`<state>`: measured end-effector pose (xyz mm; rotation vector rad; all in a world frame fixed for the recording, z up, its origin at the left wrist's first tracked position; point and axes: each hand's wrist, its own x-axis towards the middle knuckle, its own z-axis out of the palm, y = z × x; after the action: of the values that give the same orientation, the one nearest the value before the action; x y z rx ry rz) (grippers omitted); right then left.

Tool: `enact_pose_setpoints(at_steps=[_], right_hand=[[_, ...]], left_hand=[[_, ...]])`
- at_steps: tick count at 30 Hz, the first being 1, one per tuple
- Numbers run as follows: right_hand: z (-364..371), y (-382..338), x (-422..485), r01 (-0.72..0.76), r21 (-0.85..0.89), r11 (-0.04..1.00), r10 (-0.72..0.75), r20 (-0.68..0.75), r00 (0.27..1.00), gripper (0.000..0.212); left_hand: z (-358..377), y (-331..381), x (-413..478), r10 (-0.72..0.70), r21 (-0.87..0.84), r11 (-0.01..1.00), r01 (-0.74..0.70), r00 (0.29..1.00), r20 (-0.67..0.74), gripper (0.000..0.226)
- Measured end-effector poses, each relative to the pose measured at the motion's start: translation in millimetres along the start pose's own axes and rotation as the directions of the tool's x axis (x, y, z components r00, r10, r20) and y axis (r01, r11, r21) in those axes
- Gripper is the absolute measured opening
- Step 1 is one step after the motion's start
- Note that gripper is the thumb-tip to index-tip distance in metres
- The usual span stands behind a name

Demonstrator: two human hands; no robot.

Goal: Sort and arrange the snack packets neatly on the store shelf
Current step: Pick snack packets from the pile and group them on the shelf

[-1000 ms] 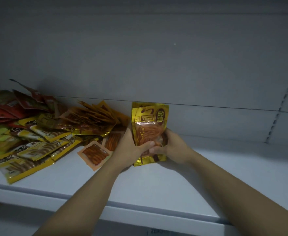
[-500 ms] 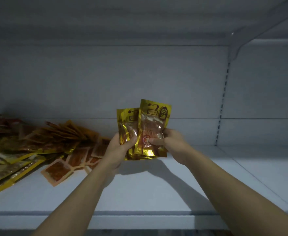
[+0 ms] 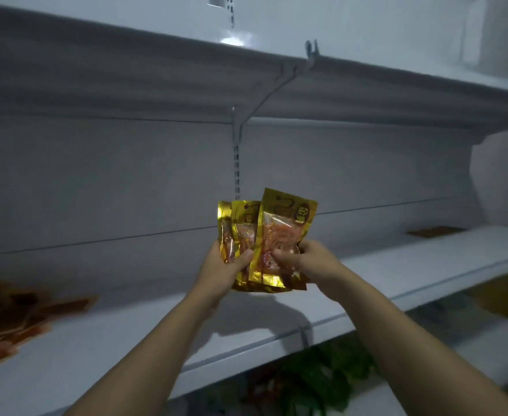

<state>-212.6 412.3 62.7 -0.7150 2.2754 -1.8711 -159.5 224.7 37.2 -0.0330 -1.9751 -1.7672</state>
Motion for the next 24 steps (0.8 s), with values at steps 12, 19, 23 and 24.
enact_pose_setpoints(at_steps=[12, 19, 23, 24], right_hand=[[-158.5, 32.4, -86.2, 0.018, -0.065, 0.998, -0.042, -0.389, 0.92, 0.041], [-209.0, 54.9, -101.6, -0.019, -0.013, 1.0, 0.009, -0.542, 0.841, 0.045], [-245.7, 70.0, -101.1, -0.022, -0.009, 1.0, 0.012, -0.605, 0.796, 0.046], [-255.8, 73.0, -99.3, -0.026, -0.016, 1.0, 0.011, -0.616, 0.787, 0.045]], left_hand=[[188.0, 19.9, -7.0, 0.062, -0.042, 0.998, -0.053, 0.967, 0.247, 0.039], [257.4, 17.1, 9.4, 0.085, -0.058, 0.996, -0.068, 0.918, 0.387, 0.051], [297.5, 10.5, 29.1, 0.092, -0.058, 0.996, -0.074, 0.881, 0.463, 0.066], [307.7, 8.9, 35.2, 0.092, -0.059, 0.996, -0.072, 0.869, 0.487, 0.071]])
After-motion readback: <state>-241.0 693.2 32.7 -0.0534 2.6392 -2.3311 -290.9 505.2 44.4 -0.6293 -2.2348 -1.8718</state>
